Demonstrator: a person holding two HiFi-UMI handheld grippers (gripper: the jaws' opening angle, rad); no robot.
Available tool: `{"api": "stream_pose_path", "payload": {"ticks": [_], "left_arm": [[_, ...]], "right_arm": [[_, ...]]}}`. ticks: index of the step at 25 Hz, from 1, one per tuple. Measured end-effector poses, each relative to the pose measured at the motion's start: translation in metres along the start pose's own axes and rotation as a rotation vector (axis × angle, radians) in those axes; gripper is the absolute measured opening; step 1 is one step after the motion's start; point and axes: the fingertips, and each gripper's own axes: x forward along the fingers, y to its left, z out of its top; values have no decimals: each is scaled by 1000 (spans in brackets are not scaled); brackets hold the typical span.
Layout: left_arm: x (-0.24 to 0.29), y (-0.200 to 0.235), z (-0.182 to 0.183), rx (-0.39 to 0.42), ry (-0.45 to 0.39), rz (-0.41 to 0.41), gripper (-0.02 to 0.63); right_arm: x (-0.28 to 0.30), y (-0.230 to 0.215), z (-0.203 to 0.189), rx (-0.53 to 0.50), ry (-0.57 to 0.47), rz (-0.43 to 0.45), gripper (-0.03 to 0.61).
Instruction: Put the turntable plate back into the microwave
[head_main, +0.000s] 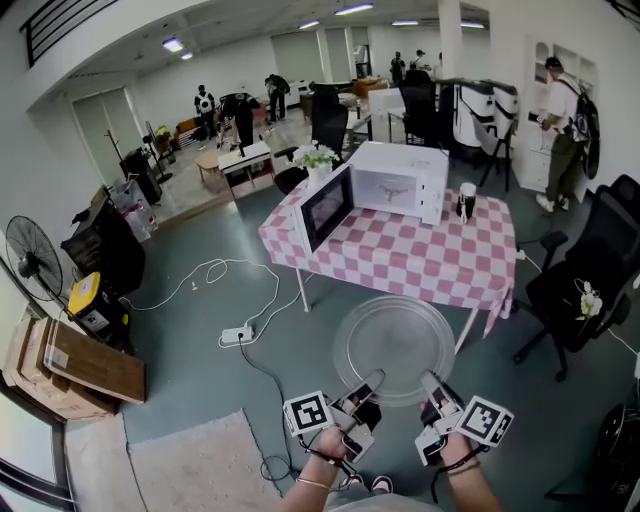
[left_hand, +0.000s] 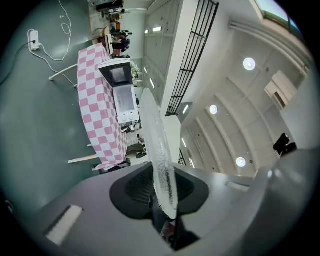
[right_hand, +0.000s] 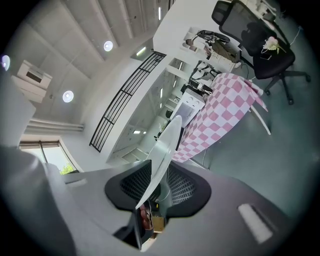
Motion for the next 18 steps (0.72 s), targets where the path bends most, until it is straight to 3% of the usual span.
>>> {"api": "stream_pose_path", "payload": {"ticks": [4,11,18], "left_arm": [[11,0,-4,9,-7,8,51],[38,9,0,14,-2,22,50],[76,21,25,7,-6,22,49]], "right_arm": [[3,0,14,-38,5,58,94],[8,-24,30,42,14,-4,94],[42,-37,63,27,13,15,94]]}}
